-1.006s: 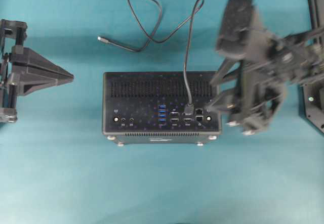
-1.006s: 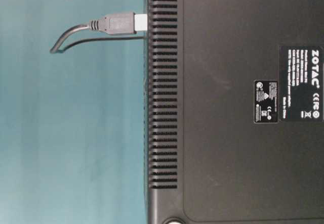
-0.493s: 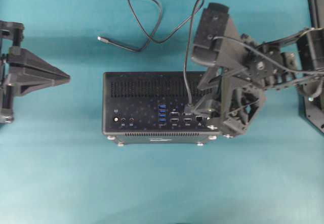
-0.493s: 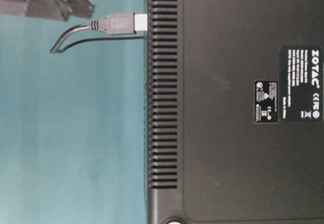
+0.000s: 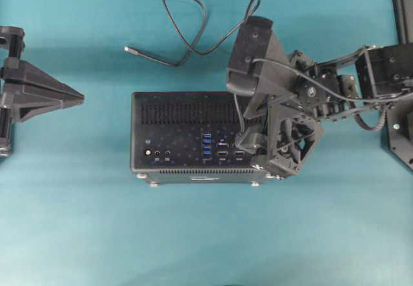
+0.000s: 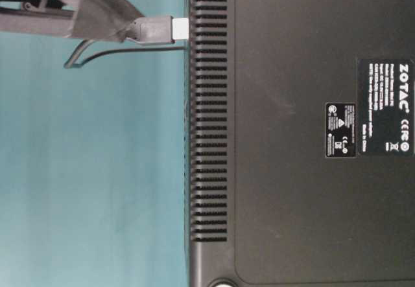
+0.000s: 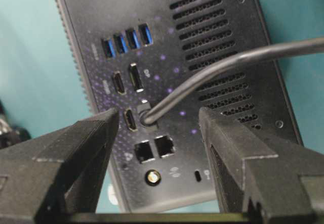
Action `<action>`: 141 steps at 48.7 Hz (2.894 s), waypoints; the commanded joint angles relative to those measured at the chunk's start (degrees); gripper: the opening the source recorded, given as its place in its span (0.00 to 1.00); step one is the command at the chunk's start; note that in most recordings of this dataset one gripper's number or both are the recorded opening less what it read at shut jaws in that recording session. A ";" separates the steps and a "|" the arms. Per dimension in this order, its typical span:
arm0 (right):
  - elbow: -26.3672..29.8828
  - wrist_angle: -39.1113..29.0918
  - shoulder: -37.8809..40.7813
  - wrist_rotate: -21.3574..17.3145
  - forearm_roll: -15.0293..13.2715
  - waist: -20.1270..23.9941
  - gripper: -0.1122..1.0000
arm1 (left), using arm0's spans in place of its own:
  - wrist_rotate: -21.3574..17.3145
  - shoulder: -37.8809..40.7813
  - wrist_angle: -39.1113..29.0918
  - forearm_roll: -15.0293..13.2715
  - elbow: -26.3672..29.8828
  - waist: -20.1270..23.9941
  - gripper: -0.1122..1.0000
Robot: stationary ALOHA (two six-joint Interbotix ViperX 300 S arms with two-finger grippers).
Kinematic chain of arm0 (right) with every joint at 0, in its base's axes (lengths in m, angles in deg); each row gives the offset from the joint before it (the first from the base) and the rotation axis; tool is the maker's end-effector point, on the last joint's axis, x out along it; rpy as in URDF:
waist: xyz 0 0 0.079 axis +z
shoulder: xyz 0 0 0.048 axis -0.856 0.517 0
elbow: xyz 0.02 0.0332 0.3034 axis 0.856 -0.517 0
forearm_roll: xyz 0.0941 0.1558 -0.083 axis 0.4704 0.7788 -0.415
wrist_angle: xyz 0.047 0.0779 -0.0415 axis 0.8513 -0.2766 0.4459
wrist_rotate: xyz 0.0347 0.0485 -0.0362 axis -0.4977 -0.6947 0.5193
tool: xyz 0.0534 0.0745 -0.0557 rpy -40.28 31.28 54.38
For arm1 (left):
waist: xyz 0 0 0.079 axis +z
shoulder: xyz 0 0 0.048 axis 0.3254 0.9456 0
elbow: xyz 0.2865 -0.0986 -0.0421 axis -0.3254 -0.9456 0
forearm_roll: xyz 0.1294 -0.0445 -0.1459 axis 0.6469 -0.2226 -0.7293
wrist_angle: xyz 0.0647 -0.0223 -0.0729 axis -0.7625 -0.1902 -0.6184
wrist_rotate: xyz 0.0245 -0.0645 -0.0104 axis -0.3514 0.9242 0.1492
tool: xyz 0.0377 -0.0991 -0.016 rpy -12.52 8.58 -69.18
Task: Insert the USB into the PC box with both arms.
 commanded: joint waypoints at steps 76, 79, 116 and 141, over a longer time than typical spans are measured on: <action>1.85 1.49 0.26 5.89 1.41 0.09 0.20 | 1.23 0.00 0.53 0.18 0.09 -0.09 0.10; 1.85 1.49 0.26 5.80 1.41 0.09 0.20 | 1.32 0.00 0.53 0.18 0.09 -0.18 0.10; 4.39 5.19 0.44 12.04 -4.13 1.67 0.19 | 1.32 -0.97 0.79 0.18 0.09 -0.18 0.10; 4.13 8.88 3.69 12.66 -8.79 1.49 0.19 | 1.41 -1.05 0.79 0.18 -0.18 -0.18 0.10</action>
